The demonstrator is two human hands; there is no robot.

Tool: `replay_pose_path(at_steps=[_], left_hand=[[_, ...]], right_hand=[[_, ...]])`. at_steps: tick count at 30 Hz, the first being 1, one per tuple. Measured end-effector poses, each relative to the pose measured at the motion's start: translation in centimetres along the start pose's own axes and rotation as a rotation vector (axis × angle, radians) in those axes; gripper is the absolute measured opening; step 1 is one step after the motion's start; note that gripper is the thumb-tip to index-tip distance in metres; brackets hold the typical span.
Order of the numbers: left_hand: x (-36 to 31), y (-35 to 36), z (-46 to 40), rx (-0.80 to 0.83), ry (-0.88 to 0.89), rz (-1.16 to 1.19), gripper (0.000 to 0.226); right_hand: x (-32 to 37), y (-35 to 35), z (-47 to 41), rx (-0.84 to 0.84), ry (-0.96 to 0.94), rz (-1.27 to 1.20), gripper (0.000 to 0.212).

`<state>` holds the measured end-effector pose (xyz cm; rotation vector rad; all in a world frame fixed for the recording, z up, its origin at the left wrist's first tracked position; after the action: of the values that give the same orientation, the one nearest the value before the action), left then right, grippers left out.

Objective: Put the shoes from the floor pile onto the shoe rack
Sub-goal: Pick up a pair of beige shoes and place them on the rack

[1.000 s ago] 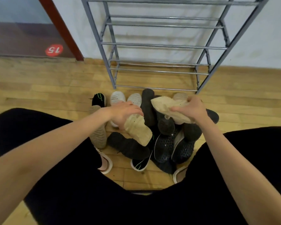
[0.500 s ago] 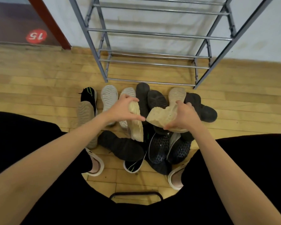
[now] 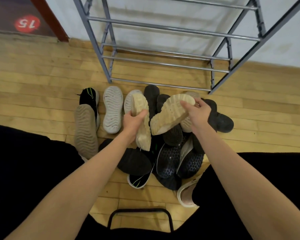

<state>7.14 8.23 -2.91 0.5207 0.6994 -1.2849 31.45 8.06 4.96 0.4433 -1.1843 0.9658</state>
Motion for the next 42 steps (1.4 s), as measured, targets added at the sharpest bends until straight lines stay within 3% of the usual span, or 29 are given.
replay_pose_path(at_steps=[5, 9, 12, 16, 18, 22, 25, 29, 33, 36, 39, 42], left_hand=[[0.3, -0.2, -1.8, -0.013, 0.013, -0.054, 0.053], [3.5, -1.0, -2.4, 0.016, 0.155, -0.350, 0.061], [5.4, -2.0, -3.4, -0.034, 0.060, -0.225, 0.073], [5.7, -2.5, -4.7, -0.018, -0.108, -0.020, 0.077], [5.4, -3.1, -5.0, -0.014, -0.143, 0.044, 0.072], [2.9, -4.6, -4.8, 0.085, -0.145, 0.142, 0.050], [0.0, -3.8, -4.4, 0.285, -0.106, 0.339, 0.061], [-2.6, -1.8, -3.2, 0.349, -0.063, 0.445, 0.057], [-2.0, 0.1, -1.9, 0.373, -0.154, 0.656, 0.050], [-1.2, 1.9, -0.7, 0.505, -0.255, 0.844, 0.061], [-1.7, 3.5, 1.0, 0.723, -0.302, 0.926, 0.075], [-2.2, 3.4, 1.2, 0.761, -0.281, 0.899, 0.075]], right_hand=[[-2.0, 1.7, -2.6, -0.048, 0.036, -0.145, 0.020], [-5.6, 2.6, -3.3, -0.077, 0.115, -0.080, 0.039], [-7.3, 3.7, -3.7, -0.082, 0.196, -0.142, 0.041], [-10.4, 5.9, -2.4, 0.078, 0.183, 0.080, 0.078], [-11.6, 6.4, -2.1, 0.086, 0.218, 0.065, 0.081], [-9.4, 5.9, -4.6, 0.195, 0.173, 0.006, 0.059], [-7.1, 5.1, -5.8, 0.321, 0.213, -0.114, 0.052], [-4.4, 4.1, -4.5, 0.530, 0.395, -0.398, 0.028], [-3.6, 2.5, -3.9, 0.494, 0.394, -0.834, 0.032], [-2.5, 2.0, -3.3, 0.494, 0.320, -0.981, 0.038], [-2.7, 1.2, -3.4, 0.442, 0.359, -0.981, 0.044], [-3.5, 0.2, -4.0, 0.395, 0.406, -0.869, 0.051]])
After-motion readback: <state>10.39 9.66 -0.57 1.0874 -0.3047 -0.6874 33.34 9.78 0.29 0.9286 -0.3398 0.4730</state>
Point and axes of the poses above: each hand's wrist, its own z-axis away from the middle knuckle, its own y-axis out of the palm, x = y × z, the point moved 7 cm from there along -z, towards the middle knuckle, and after that the axes turned 6 degrees about -y, right-handed, at the moved point
